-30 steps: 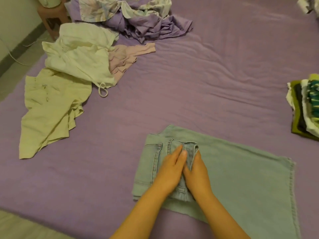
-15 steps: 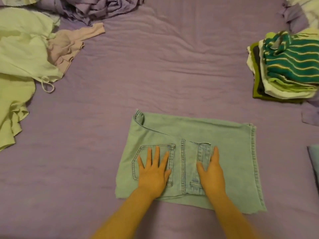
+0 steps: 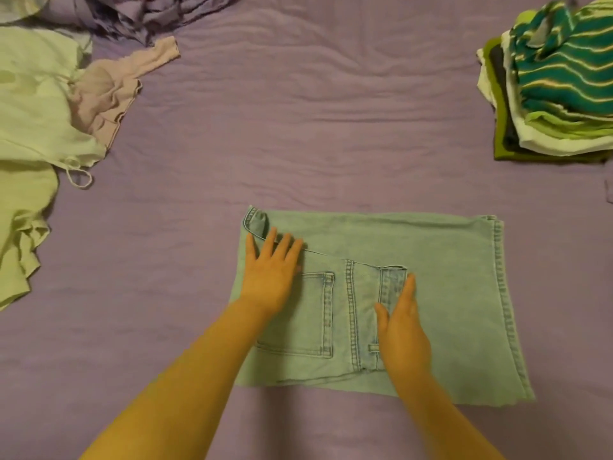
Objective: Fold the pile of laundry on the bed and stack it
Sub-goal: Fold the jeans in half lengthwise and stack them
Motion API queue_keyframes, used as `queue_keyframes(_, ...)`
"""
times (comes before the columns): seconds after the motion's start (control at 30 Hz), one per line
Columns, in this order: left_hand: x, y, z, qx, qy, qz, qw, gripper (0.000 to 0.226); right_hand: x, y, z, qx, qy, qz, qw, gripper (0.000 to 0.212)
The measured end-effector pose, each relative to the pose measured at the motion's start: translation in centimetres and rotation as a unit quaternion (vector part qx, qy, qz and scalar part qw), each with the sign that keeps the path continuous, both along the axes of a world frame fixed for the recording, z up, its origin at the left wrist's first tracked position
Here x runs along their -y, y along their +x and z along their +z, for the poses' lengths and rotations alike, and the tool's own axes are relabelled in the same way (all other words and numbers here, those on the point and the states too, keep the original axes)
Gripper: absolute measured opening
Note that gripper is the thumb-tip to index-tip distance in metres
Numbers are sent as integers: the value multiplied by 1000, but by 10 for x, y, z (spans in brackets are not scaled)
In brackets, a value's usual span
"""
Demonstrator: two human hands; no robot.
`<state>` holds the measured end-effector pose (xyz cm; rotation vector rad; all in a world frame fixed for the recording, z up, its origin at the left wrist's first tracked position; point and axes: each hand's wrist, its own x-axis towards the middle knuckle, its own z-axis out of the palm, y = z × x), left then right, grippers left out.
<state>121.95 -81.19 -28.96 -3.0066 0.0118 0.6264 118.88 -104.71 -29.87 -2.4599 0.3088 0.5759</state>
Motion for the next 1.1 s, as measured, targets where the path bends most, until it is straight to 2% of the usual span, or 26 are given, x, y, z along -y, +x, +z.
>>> queue_keyframes(0.1, -13, 26, 5, -21, 31, -43, 998, 45, -3, -2, -3, -2, -6, -14, 1000, 76)
queue_keyframes(0.27, -28, 26, 12, 31, 48, -42, 997, 49, -15, -1, 2, 6, -6, -12, 1000, 76)
queue_keyframes(0.37, -59, 32, 20, 20, 69, -82, 994, 48, -37, 2, 8, 10, 27, 12, 1000, 76)
queue_keyframes(0.57, -125, 26, 32, -23, 138, -67, 988, 43, -106, 3, 12, 12, 50, 69, 996, 76)
queue_keyframes(0.67, -136, 16, 29, -30, 144, -35, 989, 34, -127, -5, 13, 8, 110, 30, 993, 69)
queue_keyframes(0.73, -132, 9, 22, -12, 119, 12, 993, 39, -133, -9, 10, 10, 132, 3, 991, 67)
queue_keyframes(0.8, -114, 1, 14, 32, 64, 44, 996, 46, -134, -8, 4, -4, 84, 30, 996, 75)
queue_keyframes(0.87, -80, -14, 7, 90, -30, 36, 995, 49, -128, -4, -2, 8, 5, 69, 998, 79)
queue_keyframes(0.93, -43, -32, -1, 115, -96, -3, 989, 56, -119, 1, -5, 34, -26, 71, 997, 75)
queue_keyframes(1.03, -14, -50, -16, 96, -101, -11, 990, 71, -109, 4, -7, 19, -21, 51, 998, 73)
queue_keyframes(1.1, -11, -53, -26, 97, -93, 2, 991, 75, -109, 4, -6, 49, -20, 53, 997, 74)
